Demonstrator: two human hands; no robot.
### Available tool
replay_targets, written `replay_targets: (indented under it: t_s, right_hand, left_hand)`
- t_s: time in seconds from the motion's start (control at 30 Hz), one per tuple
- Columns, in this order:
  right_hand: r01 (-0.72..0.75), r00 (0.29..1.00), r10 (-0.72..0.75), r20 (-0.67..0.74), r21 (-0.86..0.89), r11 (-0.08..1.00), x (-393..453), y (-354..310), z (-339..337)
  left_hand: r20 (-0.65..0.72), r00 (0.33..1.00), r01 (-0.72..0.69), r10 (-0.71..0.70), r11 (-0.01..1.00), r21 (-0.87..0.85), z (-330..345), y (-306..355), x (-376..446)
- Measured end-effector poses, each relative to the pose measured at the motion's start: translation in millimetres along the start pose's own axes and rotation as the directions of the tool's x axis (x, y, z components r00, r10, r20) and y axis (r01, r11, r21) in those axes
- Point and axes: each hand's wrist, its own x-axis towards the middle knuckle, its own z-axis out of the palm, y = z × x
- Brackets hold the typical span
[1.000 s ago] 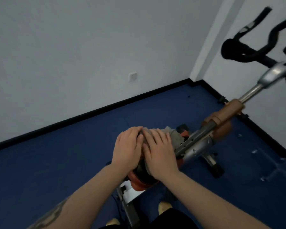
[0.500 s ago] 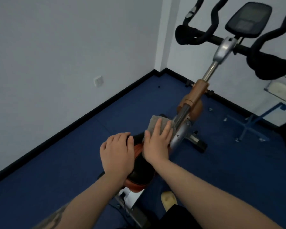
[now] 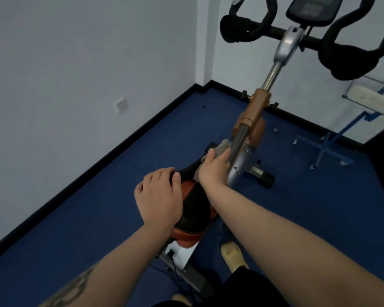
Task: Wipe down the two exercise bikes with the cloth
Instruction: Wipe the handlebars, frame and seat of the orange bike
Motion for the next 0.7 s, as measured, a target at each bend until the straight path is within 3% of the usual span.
replay_targets:
  t_s: [0.07, 0.2, 0.37, 0.43, 0.47, 0.53, 0.6, 0.63, 0.7]
  right_hand:
    - [0.012, 0.999, -0.012, -0.030, 0.004, 1.000, 2, -2, 0]
    - [0.212, 0.976, -0.196, 0.094, -0.212, 0.954, -33, 26, 4]
    - [0.195, 0.981, -0.190, 0.042, -0.209, 0.958, 13, 8, 0]
    - [0.325, 0.946, -0.315, 0.082, -0.310, 0.894, 25, 6, -8]
    - [0.444, 0.894, -0.426, 0.137, -0.397, 0.804, 24, 11, -13]
    - [0.724, 0.677, -0.665, 0.316, -0.451, 0.522, 15, 28, -28]
    - [0.874, 0.478, -0.721, 0.502, -0.353, 0.333, 15, 35, -48]
    - [0.911, 0.412, -0.698, 0.586, -0.285, 0.298, 24, 31, -57]
    - [0.930, 0.342, -0.626, 0.701, -0.155, 0.334, 47, 13, -68]
  left_hand:
    - [-0.006, 1.000, 0.004, -0.004, 1.000, -0.004, 1, -1, 0]
    - [-0.032, 0.999, 0.005, -0.005, 1.000, -0.004, 1, -1, -1]
    - [-0.032, 0.999, 0.028, -0.029, 0.999, -0.024, -1, 3, -1]
    - [-0.048, 0.998, 0.037, -0.039, 0.998, -0.043, -3, 4, -2]
    - [-0.049, 0.998, 0.040, -0.043, 0.998, -0.049, -3, 5, -2]
    - [-0.052, 0.997, 0.048, -0.050, 0.998, -0.044, -4, 5, -3]
    - [-0.060, 0.997, 0.056, -0.058, 0.998, -0.039, -5, 5, -2]
    - [-0.061, 0.996, 0.061, -0.064, 0.997, -0.046, -5, 6, -2]
    - [-0.056, 0.996, 0.067, -0.070, 0.996, -0.063, -6, 7, -2]
